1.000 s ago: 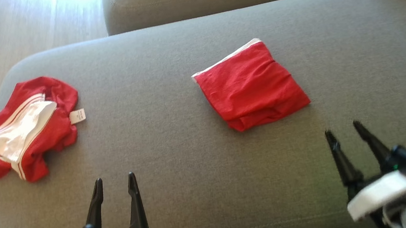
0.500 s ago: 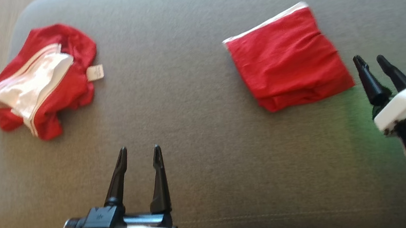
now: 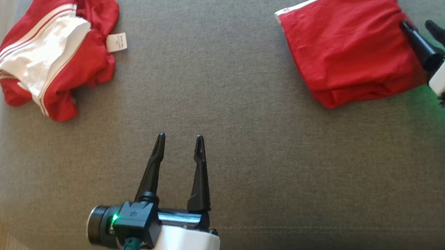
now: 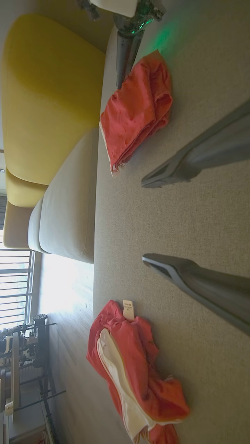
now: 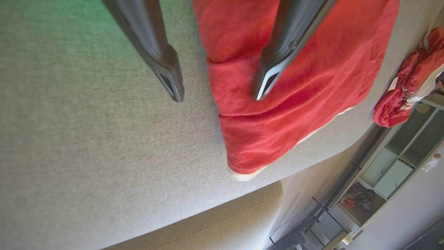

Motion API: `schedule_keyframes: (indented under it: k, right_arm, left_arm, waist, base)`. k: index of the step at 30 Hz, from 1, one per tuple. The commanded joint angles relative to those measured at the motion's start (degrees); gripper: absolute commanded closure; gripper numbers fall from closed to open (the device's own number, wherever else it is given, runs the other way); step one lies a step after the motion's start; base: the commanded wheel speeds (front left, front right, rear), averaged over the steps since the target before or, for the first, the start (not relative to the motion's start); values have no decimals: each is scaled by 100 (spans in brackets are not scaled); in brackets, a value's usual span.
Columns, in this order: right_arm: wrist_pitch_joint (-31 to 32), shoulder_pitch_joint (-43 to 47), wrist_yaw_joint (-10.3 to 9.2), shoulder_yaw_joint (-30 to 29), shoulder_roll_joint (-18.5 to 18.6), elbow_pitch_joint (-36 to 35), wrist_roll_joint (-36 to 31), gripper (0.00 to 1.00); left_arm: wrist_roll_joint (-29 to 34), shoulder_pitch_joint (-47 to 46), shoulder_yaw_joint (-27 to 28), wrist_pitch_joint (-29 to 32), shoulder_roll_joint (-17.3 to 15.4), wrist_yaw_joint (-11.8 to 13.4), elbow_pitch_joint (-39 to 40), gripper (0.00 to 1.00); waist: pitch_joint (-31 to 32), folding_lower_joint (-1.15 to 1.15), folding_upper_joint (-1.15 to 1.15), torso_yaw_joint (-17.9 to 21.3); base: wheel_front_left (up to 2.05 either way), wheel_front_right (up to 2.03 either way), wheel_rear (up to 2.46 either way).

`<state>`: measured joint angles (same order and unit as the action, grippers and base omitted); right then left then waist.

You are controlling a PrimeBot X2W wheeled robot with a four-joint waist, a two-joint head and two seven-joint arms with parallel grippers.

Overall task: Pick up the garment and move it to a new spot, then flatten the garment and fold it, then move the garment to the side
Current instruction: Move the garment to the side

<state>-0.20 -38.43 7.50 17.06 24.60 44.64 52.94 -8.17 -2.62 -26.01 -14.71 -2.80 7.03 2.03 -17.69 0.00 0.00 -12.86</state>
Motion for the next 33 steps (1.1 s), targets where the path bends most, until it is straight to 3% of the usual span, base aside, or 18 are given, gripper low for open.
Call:
schedule_keyframes:
  k: [1,3,4,6,7,15,33]
  right_arm:
    - [41,-61,-1,195,75,-79,93,4]
    - [139,-78,-1,486,74,-79,253,10]
    - [147,-69,-1,583,82,-100,303,22]
    - [79,-62,-1,727,104,-97,380,67]
    - [-26,-75,-1,780,134,-72,376,99]
    - [-696,-339,-1,1099,249,302,336,100]
    - [-1437,-1359,-1,1611,861,844,-584,100]
  left_arm:
    - [16,-168,109,-29,-8,9,159,0]
    - [6,-214,65,-29,-8,50,145,0]
    - [5,-222,66,-29,-8,61,139,0]
    - [12,-228,76,-29,-8,70,125,0]
    - [21,-237,79,-29,-8,63,124,0]
    - [103,-265,205,-29,-8,29,155,0]
    - [493,-523,616,-29,-121,-416,-5,0]
  waist:
    - [-52,0,0,-44]
    - [-57,0,0,-29]
    - [-47,0,0,-12]
    - [-25,0,0,31]
    - [-19,0,0,50]
    - [-23,0,0,447]
    - [-565,0,0,2090]
  base:
    - [0,0,0]
    - [0,0,0]
    - [0,0,0]
    - [0,0,0]
    - [0,0,0]
    - [0,0,0]
    - [0,0,0]
